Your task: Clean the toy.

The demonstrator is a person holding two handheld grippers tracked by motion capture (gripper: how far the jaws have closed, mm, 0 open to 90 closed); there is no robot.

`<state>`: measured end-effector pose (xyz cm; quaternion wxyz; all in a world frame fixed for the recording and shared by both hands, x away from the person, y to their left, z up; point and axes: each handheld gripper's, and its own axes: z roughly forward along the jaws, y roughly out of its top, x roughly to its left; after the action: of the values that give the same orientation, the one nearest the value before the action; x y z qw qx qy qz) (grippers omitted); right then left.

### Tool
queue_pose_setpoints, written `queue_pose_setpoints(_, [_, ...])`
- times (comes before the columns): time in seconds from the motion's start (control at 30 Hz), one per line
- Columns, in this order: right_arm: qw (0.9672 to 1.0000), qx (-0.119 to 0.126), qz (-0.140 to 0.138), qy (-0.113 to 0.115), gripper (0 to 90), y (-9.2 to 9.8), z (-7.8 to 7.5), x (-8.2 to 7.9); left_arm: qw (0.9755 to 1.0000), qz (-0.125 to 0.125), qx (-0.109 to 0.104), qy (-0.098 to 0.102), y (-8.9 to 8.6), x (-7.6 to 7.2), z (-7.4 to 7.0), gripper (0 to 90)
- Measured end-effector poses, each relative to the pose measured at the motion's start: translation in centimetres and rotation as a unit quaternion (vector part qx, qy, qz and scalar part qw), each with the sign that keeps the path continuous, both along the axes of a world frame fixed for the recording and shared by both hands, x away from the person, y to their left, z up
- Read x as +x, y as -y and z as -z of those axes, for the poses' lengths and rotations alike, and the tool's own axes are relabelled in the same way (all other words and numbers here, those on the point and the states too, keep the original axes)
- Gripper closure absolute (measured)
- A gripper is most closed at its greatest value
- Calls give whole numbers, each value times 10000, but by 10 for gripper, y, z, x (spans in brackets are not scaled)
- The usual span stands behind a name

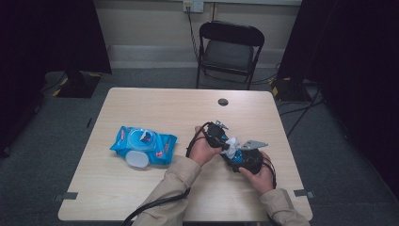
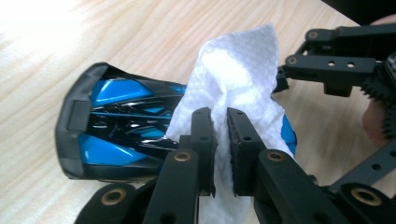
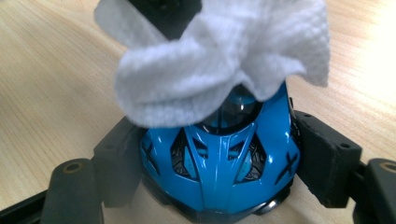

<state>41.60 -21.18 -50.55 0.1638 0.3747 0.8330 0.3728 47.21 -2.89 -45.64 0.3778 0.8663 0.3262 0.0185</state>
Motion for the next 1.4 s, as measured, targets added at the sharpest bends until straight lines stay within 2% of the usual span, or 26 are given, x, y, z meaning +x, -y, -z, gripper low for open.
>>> queue_pose_setpoints(0.1, [10000,-1,1,4,247,0,0,0,9999,-35,82,123,-2,3,-2,826])
queue_pose_setpoints(0.4, [10000,-3,-3,4,247,0,0,0,9993,-311,92,186,-14,15,1,827])
queue_pose_setpoints(0.77, [10000,-4,-7,4,247,0,0,0,9974,-597,230,340,-27,28,2,826])
queue_pose_setpoints(0.83, [10000,-3,-8,3,247,0,0,0,9972,-631,197,349,-28,29,2,826])
queue_pose_setpoints(0.87, [10000,-3,-10,2,247,0,0,0,9974,-542,276,375,-29,30,2,827])
queue_pose_setpoints(0.93, [10000,-3,-12,1,247,0,0,0,9975,-528,269,395,-29,29,2,826])
queue_pose_setpoints(1.13, [10000,-8,-27,6,247,0,0,0,9976,-630,89,270,-31,28,0,827])
queue_pose_setpoints(1.23, [10000,-4,-29,6,247,0,0,0,9978,-581,-94,317,-31,22,-12,827])
queue_pose_setpoints(1.4, [10000,-2,-27,2,247,0,0,1,9986,-269,-307,343,-21,6,-27,826])
